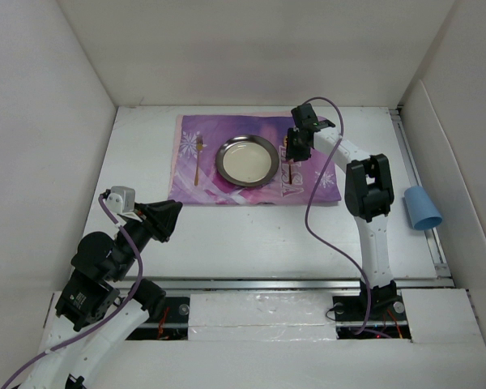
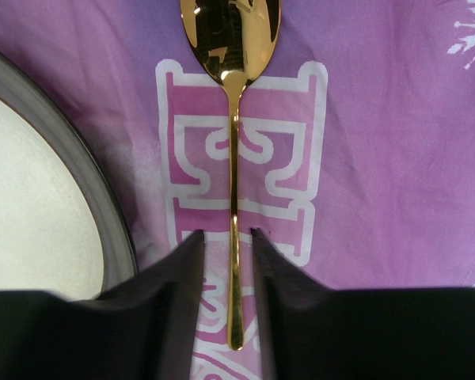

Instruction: Set the dinner table for one person

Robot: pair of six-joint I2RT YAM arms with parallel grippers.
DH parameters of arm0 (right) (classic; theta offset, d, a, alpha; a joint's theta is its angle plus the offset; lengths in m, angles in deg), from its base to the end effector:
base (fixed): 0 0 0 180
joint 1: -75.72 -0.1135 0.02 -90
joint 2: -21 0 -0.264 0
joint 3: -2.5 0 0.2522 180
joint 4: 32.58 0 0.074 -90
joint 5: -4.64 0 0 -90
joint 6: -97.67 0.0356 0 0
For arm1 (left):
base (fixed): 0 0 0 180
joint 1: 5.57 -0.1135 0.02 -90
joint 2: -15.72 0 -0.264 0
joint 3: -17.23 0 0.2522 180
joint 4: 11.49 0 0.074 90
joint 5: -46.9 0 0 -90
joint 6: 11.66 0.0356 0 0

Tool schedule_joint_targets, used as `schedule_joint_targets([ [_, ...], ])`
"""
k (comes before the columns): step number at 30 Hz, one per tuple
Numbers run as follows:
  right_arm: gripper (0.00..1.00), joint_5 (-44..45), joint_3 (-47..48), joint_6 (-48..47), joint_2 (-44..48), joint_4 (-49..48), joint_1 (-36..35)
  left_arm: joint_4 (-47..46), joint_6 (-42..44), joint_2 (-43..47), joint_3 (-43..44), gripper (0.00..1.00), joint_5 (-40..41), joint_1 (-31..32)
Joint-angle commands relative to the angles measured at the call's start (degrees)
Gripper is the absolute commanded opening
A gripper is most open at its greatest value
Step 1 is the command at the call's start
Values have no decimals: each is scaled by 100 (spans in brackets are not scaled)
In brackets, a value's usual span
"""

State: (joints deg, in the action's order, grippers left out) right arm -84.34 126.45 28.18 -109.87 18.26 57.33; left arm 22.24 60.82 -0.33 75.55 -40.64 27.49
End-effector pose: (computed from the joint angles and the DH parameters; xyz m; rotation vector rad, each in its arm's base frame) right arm 0.4762 0.1576 0.1901 0.0547 2.5954 0.2280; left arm 0.0522 -0.0321 0.3724 0.1611 1.4498 -0.6952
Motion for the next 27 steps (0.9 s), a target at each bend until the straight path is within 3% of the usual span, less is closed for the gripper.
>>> schedule_joint_targets([
  [1,40,-58,-49,-56,386,-148,29,-256,-24,14,-61,21,-9,34],
  [6,50,65,-664,118,1404,-735,29,-283,3,-3,-52,21,-140,34],
  [10,48,827,-2375,924,3177,-1956,195,-292,12,102,-52,21,-211,34],
  [11,46,1352,-3441,1146,3660,-2290,257,-309,20,129,-52,21,-211,34],
  [13,33,1803,-4510,2012,5149,-3064,441,-335,29,269,-61,21,-386,34],
  [14,12,2423,-5899,2557,6116,-3301,790,-335,29,330,-61,21,-430,34],
  [15,11,2430,-5913,2807,6126,-3304,793,-335,29,331,-61,21,-430,34],
  [16,3,2743,-6261,3000,7013,-3243,880,-353,20,435,-78,21,-439,34],
  [18,1,3596,-7085,3500,7871,-2798,1135,-379,20,550,-61,21,-396,87],
  [20,4,4115,-7379,3740,8918,-2258,1365,-371,3,673,-44,21,-316,209],
  [22,19,4336,-7608,4021,9437,-1408,1811,-379,12,813,-52,21,-351,271],
  [23,34,4424,-7679,4048,9848,-1049,1978,-406,12,858,-61,21,-360,350],
  [27,65,4162,-7942,4040,10353,-509,2874,-415,3,1113,-61,23,-307,499],
])
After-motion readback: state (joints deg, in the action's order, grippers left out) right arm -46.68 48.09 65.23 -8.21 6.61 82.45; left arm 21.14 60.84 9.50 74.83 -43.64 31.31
